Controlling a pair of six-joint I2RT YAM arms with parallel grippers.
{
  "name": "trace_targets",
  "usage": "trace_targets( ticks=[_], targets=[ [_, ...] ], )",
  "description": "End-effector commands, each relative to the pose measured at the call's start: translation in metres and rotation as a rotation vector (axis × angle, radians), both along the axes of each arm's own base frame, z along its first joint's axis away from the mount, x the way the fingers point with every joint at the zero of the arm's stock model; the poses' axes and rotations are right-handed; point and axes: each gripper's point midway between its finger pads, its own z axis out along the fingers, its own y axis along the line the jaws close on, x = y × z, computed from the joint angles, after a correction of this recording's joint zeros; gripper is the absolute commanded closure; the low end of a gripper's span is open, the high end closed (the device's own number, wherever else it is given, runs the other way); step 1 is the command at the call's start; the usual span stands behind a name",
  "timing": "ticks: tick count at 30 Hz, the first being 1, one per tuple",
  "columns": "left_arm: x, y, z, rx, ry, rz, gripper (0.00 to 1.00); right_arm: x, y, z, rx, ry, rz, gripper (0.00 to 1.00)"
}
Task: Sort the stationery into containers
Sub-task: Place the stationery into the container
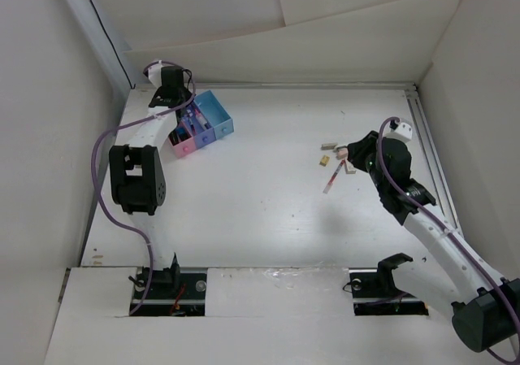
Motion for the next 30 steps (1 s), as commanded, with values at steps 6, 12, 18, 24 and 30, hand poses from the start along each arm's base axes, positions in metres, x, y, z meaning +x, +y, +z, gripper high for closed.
trace_targets(
  ticks=[6, 12, 18, 24, 30],
  targets=[
    [0.005, 0.007, -0.010, 0.041, 0.006, 0.023, 1.00, 0.006, 0.006, 0.026, 0.019, -0.083, 0.013, 0.68],
    [0.007, 0.016, -0.010, 0.075, 0.008, 0.061, 0.98, 0.006, 0.006, 0.026, 0.019, -0.083, 0.013, 0.67],
    [0.012, 0.018, 0.007, 0.092, -0.021, 0.062, 0.84, 0.007, 0.006, 0.023, 0.016, -0.074, 0.014, 0.67],
    [0.010, 0.017, 0.028, 0.092, -0.046, 0.049, 0.57, 0.007, 0.006, 0.023, 0.016, -0.074, 0.014, 0.66],
    [-0.010, -0.028, 0.086, 0.101, -0.170, -0.059, 0.69, 0.007, 0.005, 0.023, 0.013, -0.075, 0.005, 0.68]
  ],
)
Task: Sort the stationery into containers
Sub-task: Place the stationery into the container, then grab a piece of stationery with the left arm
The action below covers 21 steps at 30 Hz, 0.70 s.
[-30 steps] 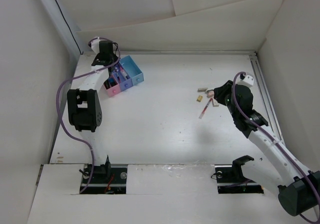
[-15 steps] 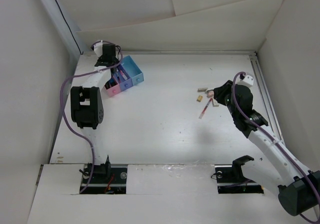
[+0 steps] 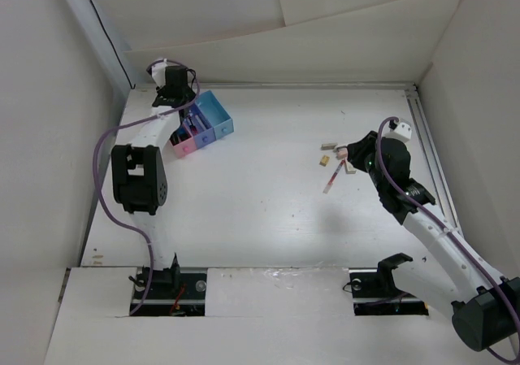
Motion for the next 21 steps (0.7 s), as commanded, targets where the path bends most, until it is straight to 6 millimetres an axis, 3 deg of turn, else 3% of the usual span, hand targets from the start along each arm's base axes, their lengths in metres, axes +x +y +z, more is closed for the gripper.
trace_targets(
  ticks=[1, 2, 3, 4, 5, 6, 7, 9, 10, 12, 13, 15, 16, 17, 19, 21],
  targets=[
    [-0.017, -0.050, 0.092, 0.009, -0.184, -0.132, 0.72, 0.007, 0.003, 0.025, 0.016, -0.081, 0.000, 0.73],
    [-0.024, -0.069, 0.089, 0.002, -0.183, -0.174, 0.78, 0.007, 0.001, 0.025, 0.013, -0.082, -0.010, 0.77],
    [-0.039, -0.111, 0.100, -0.014, -0.206, -0.261, 0.80, 0.008, -0.002, 0.026, 0.009, -0.083, -0.026, 0.82],
    [-0.047, -0.133, 0.104, -0.011, -0.232, -0.310, 0.82, 0.008, -0.004, 0.026, 0.006, -0.084, -0.040, 0.99],
    [-0.063, -0.154, 0.085, -0.001, -0.201, -0.361, 0.83, 0.009, -0.009, 0.026, -0.001, -0.087, -0.065, 1.00],
    [-0.086, -0.198, 0.090, -0.015, -0.222, -0.453, 0.87, 0.008, -0.012, 0.029, -0.001, -0.096, -0.080, 1.00],
    [-0.097, -0.218, 0.089, -0.012, -0.233, -0.502, 0.87, 0.005, -0.016, 0.029, -0.003, -0.103, -0.095, 1.00],
    [-0.125, -0.251, 0.064, -0.007, -0.199, -0.580, 0.88, 0.005, -0.024, 0.033, -0.010, -0.116, -0.136, 1.00],
    [-0.149, -0.286, 0.064, -0.024, -0.208, -0.668, 0.88, 0.004, -0.028, 0.030, -0.010, -0.105, -0.158, 0.96],
    [-0.169, -0.317, 0.056, -0.007, -0.199, -0.749, 0.88, 0.002, -0.033, 0.026, -0.017, -0.090, -0.185, 0.85],
    [-0.186, -0.347, 0.048, 0.021, -0.190, -0.829, 0.86, 0.002, -0.033, 0.026, -0.017, -0.090, -0.185, 0.81],
    [-0.202, -0.372, 0.035, 0.062, -0.163, -0.892, 0.80, 0.002, -0.033, 0.026, -0.017, -0.090, -0.185, 0.70],
    [-0.208, -0.390, 0.040, 0.062, -0.178, -0.940, 0.78, 0.001, -0.033, 0.023, -0.022, -0.080, -0.185, 0.68],
    [-0.217, -0.410, 0.020, 0.101, -0.152, -0.994, 0.76, 0.002, -0.033, 0.029, -0.017, -0.090, -0.185, 0.66],
    [-0.222, -0.430, 0.014, 0.119, -0.141, -1.030, 0.70, 0.000, -0.035, 0.024, -0.021, -0.073, -0.198, 0.60],
    [-0.230, -0.451, -0.016, 0.132, -0.086, -1.083, 0.68, 0.001, -0.035, 0.028, -0.017, -0.081, -0.199, 0.55]
  ],
)
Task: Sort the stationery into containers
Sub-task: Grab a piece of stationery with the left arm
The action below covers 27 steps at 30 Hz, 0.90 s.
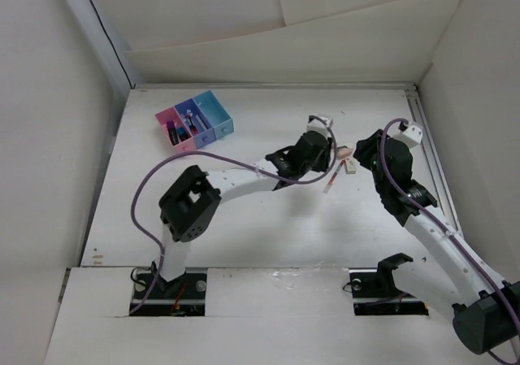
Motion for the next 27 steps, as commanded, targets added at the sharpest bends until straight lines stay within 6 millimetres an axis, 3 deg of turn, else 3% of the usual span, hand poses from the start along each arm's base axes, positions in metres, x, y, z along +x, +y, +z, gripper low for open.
trace_targets(
  ticks=[1, 2, 3, 4, 5, 7, 11, 12, 14, 16, 18, 19, 20, 24, 27],
  targets=[
    [0.002, -0.029, 0.003, 0.015, -0.026, -0.067, 0.65, 0.000, -0.003, 0.022, 0.017, -0.053, -0.027, 0.53],
    [-0.003, -0.040, 0.000, 0.017, -0.026, -0.102, 0.59, -0.001, -0.001, 0.024, 0.024, -0.060, -0.012, 0.50],
    [-0.005, -0.046, -0.022, 0.053, 0.000, -0.113, 0.59, -0.001, 0.001, 0.024, 0.027, -0.059, -0.002, 0.49],
    [-0.004, -0.049, -0.028, 0.068, 0.010, -0.113, 0.58, -0.001, 0.001, 0.024, 0.027, -0.059, -0.002, 0.48],
    [0.001, -0.055, -0.022, 0.061, -0.004, -0.117, 0.58, -0.002, 0.002, 0.027, 0.033, -0.066, 0.008, 0.48],
    [0.003, -0.063, -0.038, 0.077, 0.014, -0.128, 0.58, -0.002, 0.002, 0.027, 0.033, -0.066, 0.008, 0.48],
    [0.010, -0.074, -0.052, 0.102, 0.023, -0.133, 0.58, -0.004, 0.002, 0.030, 0.037, -0.076, 0.008, 0.48],
    [0.013, -0.079, -0.047, 0.088, 0.013, -0.133, 0.58, -0.004, 0.002, 0.030, 0.037, -0.076, 0.008, 0.48],
    [0.015, -0.081, -0.064, 0.115, 0.033, -0.133, 0.58, -0.005, 0.001, 0.033, 0.040, -0.085, 0.008, 0.48],
    [0.019, -0.087, -0.062, 0.116, 0.024, -0.138, 0.58, -0.005, 0.003, 0.033, 0.051, -0.085, 0.015, 0.49],
    [0.023, -0.086, -0.074, 0.141, 0.027, -0.118, 0.58, -0.007, 0.003, 0.036, 0.055, -0.095, 0.015, 0.51],
    [0.026, -0.088, -0.067, 0.136, 0.007, -0.115, 0.58, -0.008, 0.002, 0.035, 0.055, -0.095, 0.015, 0.51],
    [0.026, -0.087, -0.081, 0.155, 0.020, -0.116, 0.58, -0.008, -0.001, 0.035, 0.054, -0.095, 0.006, 0.51],
    [0.029, -0.094, -0.077, 0.172, -0.001, -0.114, 0.58, -0.009, 0.000, 0.037, 0.060, -0.103, 0.015, 0.52],
    [0.030, -0.093, -0.093, 0.195, 0.009, -0.107, 0.60, -0.009, 0.000, 0.037, 0.060, -0.103, 0.015, 0.52]
  ],
)
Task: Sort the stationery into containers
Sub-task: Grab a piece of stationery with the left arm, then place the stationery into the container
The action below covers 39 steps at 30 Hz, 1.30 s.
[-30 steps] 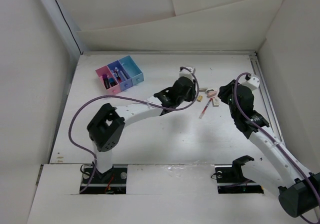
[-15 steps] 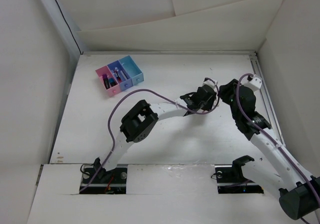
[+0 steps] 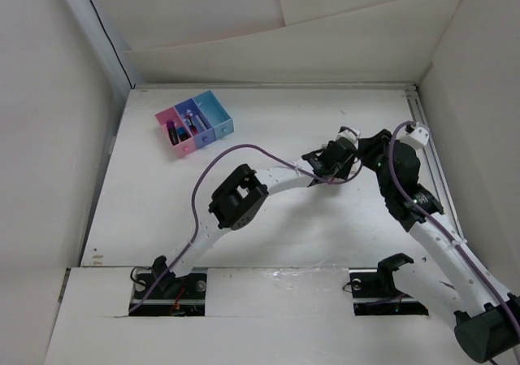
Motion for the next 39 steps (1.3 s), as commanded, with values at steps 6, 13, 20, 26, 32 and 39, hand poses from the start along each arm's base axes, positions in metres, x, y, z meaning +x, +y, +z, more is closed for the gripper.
trace_targets(
  ticks=[6, 13, 20, 26, 32, 39],
  targets=[
    [0.007, -0.006, 0.007, 0.016, -0.044, 0.006, 0.71, -0.001, 0.002, 0.018, 0.026, -0.046, 0.014, 0.54],
    [0.002, 0.011, -0.007, 0.061, -0.032, 0.022, 1.00, 0.000, 0.004, 0.016, 0.029, -0.047, 0.023, 0.54],
    [-0.017, 0.048, 0.053, -0.057, -0.097, 0.060, 1.00, -0.002, 0.003, 0.019, 0.032, -0.056, 0.023, 0.54],
    [-0.015, 0.083, 0.141, -0.241, -0.137, 0.100, 1.00, -0.002, 0.005, 0.019, 0.034, -0.055, 0.032, 0.54],
    [0.045, 0.179, 0.201, -0.358, -0.156, 0.324, 1.00, -0.001, 0.015, 0.017, 0.034, -0.048, 0.083, 0.54],
    [0.126, 0.350, 0.219, -0.491, -0.143, 0.697, 1.00, 0.005, 0.026, 0.015, 0.024, -0.033, 0.139, 0.55]
  ],
)
